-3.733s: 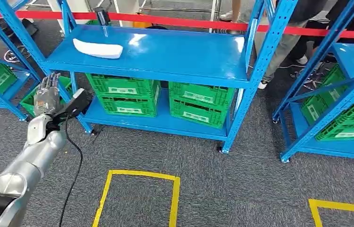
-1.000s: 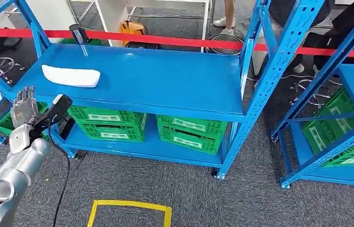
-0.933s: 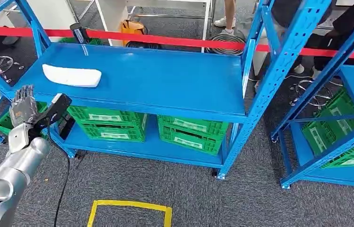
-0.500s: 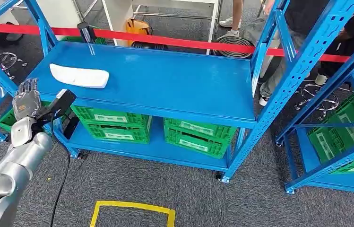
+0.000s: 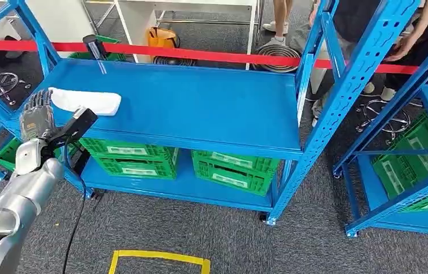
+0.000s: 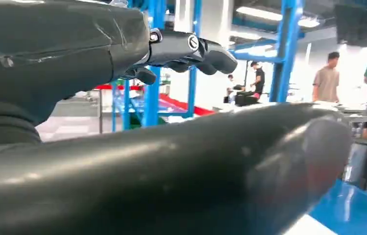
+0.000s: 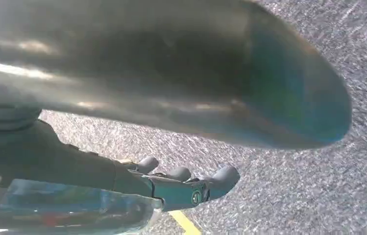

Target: Take the parts from the cabinet and place them on the table.

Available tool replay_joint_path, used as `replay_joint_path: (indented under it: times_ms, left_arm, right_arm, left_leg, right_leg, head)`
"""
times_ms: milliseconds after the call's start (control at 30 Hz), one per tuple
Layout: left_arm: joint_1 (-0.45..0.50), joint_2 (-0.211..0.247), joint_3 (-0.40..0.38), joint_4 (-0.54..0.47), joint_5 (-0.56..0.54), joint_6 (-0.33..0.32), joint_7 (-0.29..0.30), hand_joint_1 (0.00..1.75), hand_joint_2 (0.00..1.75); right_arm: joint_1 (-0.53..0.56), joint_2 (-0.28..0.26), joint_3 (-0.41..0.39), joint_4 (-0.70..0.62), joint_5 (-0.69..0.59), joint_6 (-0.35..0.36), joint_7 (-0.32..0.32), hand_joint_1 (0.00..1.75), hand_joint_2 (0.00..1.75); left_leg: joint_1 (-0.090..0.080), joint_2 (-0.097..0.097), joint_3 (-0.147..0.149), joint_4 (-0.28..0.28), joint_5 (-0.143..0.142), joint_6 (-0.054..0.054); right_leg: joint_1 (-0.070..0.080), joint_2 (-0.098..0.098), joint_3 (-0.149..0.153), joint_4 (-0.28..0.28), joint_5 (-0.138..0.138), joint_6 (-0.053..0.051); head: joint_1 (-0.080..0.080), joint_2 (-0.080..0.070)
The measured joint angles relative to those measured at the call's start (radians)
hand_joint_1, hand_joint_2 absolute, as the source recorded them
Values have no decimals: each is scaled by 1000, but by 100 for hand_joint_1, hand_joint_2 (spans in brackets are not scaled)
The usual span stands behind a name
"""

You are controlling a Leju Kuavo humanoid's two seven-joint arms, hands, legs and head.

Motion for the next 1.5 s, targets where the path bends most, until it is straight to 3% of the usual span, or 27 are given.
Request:
replay_joint_path:
  times_ms: [33, 133, 200, 233, 300, 367, 433, 500, 567, 633, 700, 733, 833, 867, 900, 933, 1000, 1033, 1100, 1167, 1200, 1233, 1300, 1367, 1400, 1433, 1500]
  left_arm:
    - [-6, 0, -3, 0, 0, -8, -6, 0, 0]
    - [-22, -5, -12, 0, -10, -27, -15, 0, 0]
    - [-31, -10, -16, -1, -19, -31, -16, 0, 0]
    - [-40, -13, -19, 0, -20, -33, -16, 0, 0]
    - [-45, -21, -29, 0, -23, -35, -16, 0, 0]
    - [-40, -27, -32, 0, -24, -37, -18, 0, 0]
    - [-40, -33, -33, 0, -29, -39, -19, 0, 0]
    - [-43, -38, -36, 0, -30, -40, -19, 0, 0]
    - [-44, -40, -39, 0, -31, -45, -18, 0, 0]
    - [-44, -42, -42, 0, -32, -45, -18, 0, 0]
    - [-44, -41, -45, 0, -32, -45, -18, 0, 0]
    - [-46, -40, -46, 0, -33, -45, -18, 0, 0]
    - [-43, -42, -47, 4, -39, -59, -17, 0, 0]
    - [-42, -43, -48, 7, -40, -64, -14, 0, 0]
    - [-43, -43, -48, 9, -41, -65, -11, 0, 0]
    - [-45, -43, -50, 9, -42, -66, -10, 0, 0]
    - [-56, -43, -52, 10, -42, -71, -7, 0, 0]
    - [-61, -43, -53, 10, -42, -73, -6, 0, 0]
    - [-71, -43, -55, 10, -43, -76, -5, 0, 0]
    - [-76, -43, -58, 10, -43, -75, -2, 0, 0]
    - [-75, -43, -58, 10, -43, -74, -2, 0, 0]
    - [-79, -46, -59, 10, -43, -74, -2, 0, 0]
    - [-83, -51, -59, 12, -43, -76, -2, 0, 0]
    - [-76, -55, -61, 16, -45, -80, 2, 0, 0]
    - [-72, -56, -61, 18, -46, -82, 6, 0, 0]
    - [-71, -56, -61, 20, -46, -85, 10, 0, 0]
    - [-72, -56, -61, 20, -46, -90, 20, 0, 0]
  right_arm:
    - [-5, 3, 3, 0, -2, 2, 0, 0, 0]
    - [-9, 6, 11, 2, -4, 10, -1, 0, 0]
    - [-14, 5, 14, 2, -6, 10, -8, 0, 0]
    - [-18, 5, 16, 3, -7, 10, -10, 0, 0]
    - [-23, 5, 19, 8, -8, 17, -11, 0, 0]
    - [-24, 10, 23, 9, -7, 21, -11, 0, 0]
    - [-26, 11, 24, 11, -8, 23, -11, 0, 0]
    - [-32, 11, 24, 16, -10, 25, -11, 0, 0]
    - [-39, 16, 26, 22, -12, 26, -12, 0, 0]
    - [-39, 20, 29, 24, -12, 26, -12, 0, 0]
    - [-40, 21, 31, 25, -12, 26, -12, 0, 0]
    - [-42, 21, 31, 26, -13, 26, -13, 0, 0]
    - [-45, 25, 34, 29, -15, 26, -13, 0, 0]
    - [-44, 27, 36, 31, -17, 26, -13, 0, 0]
    - [-45, 28, 37, 33, -18, 26, -13, 0, 0]
    - [-45, 29, 37, 35, -19, 26, -15, 0, 0]
    - [-46, 31, 37, 36, -19, 26, -15, 0, 0]
    - [-48, 39, 38, 36, -19, 26, -16, 0, 0]
    - [-51, 38, 39, 41, -21, 26, -16, 0, 0]
    - [-51, 41, 40, 43, -21, 26, -17, 0, 0]
    - [-51, 40, 41, 43, -21, 26, -18, 0, 0]
    - [-51, 38, 41, 44, -21, 26, -18, 0, 0]
    - [-54, 35, 41, 48, -21, 26, -18, 0, 0]
    - [-51, 35, 41, 50, -22, 27, -18, 0, 0]
    - [-51, 35, 41, 50, -22, 27, -18, 0, 0]
    - [-51, 34, 41, 51, -22, 27, -18, 0, 0]
    - [-52, 29, 41, 52, -23, 27, -19, 0, 0]
  left_leg:
    - [-8, 2, 17, -7, -12, 5]
    - [-12, 1, 14, -19, -25, 19]
    - [-3, 3, 42, -54, -17, 30]
    - [-2, 4, 46, -57, -19, 37]
    - [-5, 3, 49, -57, -23, 41]
    - [-6, 1, 52, -56, -29, 41]
    - [-5, -1, 61, -53, -37, 36]
    - [-4, -3, 67, -40, -52, 25]
    - [-12, -4, 61, -25, -68, 13]
    - [-7, -4, 64, -26, -70, 9]
    - [-1, -2, 57, -13, -85, -3]
    - [0, 0, 37, 31, -108, -8]
    - [2, 0, -96, 277, -199, -19]
    - [2, 0, -127, 313, -195, -18]
    - [2, 0, -128, 294, -167, -14]
    - [2, 0, -105, 232, -119, -8]
    - [-6, -1, -23, 43, -9, 17]
    - [-12, -1, -1, 9, -13, 32]
    - [-21, 2, 10, -12, -26, 43]
    - [-22, 2, 17, -27, -25, 48]
    - [-6, 7, 38, -55, -16, 46]
    - [-10, 6, 50, -66, -16, 48]
    - [-10, 5, 55, -66, -19, 51]
    - [-10, 2, 58, -65, -25, 49]
    - [-9, 1, 61, -65, -28, 46]
    - [-7, 0, 64, -64, -32, 42]
    - [-2, -1, 70, -50, -48, 28]
  right_leg:
    - [12, 1, -3, 2, -3, 7]
    - [7, -1, -8, -5, -2, 18]
    - [9, -6, -15, 16, -14, 25]
    - [8, -6, -43, 66, -32, 23]
    - [7, -6, -139, 231, -87, 17]
    - [5, -6, -208, 325, -95, 28]
    - [-1, -7, -176, 222, -30, 52]
    - [-7, -13, -94, 38, 50, 69]
    - [-2, -12, -78, 15, 50, 40]
    - [5, -12, -78, 17, 46, 29]
    - [-5, -9, -70, 13, 45, 16]
    - [-5, -8, -65, 14, 41, 9]
    - [-1, -7, -56, 14, 32, -3]
    - [0, -6, -53, 14, 29, -6]
    - [2, -5, -48, 14, 25, -5]
    - [4, -3, -41, 14, 20, -5]
    - [9, -1, -25, 12, 12, -4]
    - [8, -1, -23, 12, 9, -2]
    - [9, 0, -31, 11, 9, 6]
    - [12, -2, -22, -2, 10, 15]
    - [12, -5, -30, 7, 2, 17]
    - [13, -7, -40, 35, -6, 19]
    - [10, -7, -124, 188, -59, 13]
    - [5, -7, -206, 314, -88, 21]
    - [1, -7, -214, 309, -73, 32]
    - [-4, -8, -198, 260, -43, 46]
    - [-13, -12, -112, 68, 44, 73]
  head:
    - [2, 0]
    - [0, 0]
    - [2, 0]
    - [2, 0]
    - [2, 0]
    - [2, 0]
    - [2, 0]
    - [3, 0]
    - [1, 0]
    - [1, 0]
    - [1, 0]
    - [-1, 0]
    - [0, 0]
    - [0, 0]
    - [0, 0]
    - [0, 0]
    - [0, 0]
    - [3, 0]
    - [1, 0]
    - [0, 0]
    - [1, 0]
    - [2, 0]
    - [3, 0]
    - [3, 0]
    - [2, 0]
    - [2, 0]
    - [3, 0]
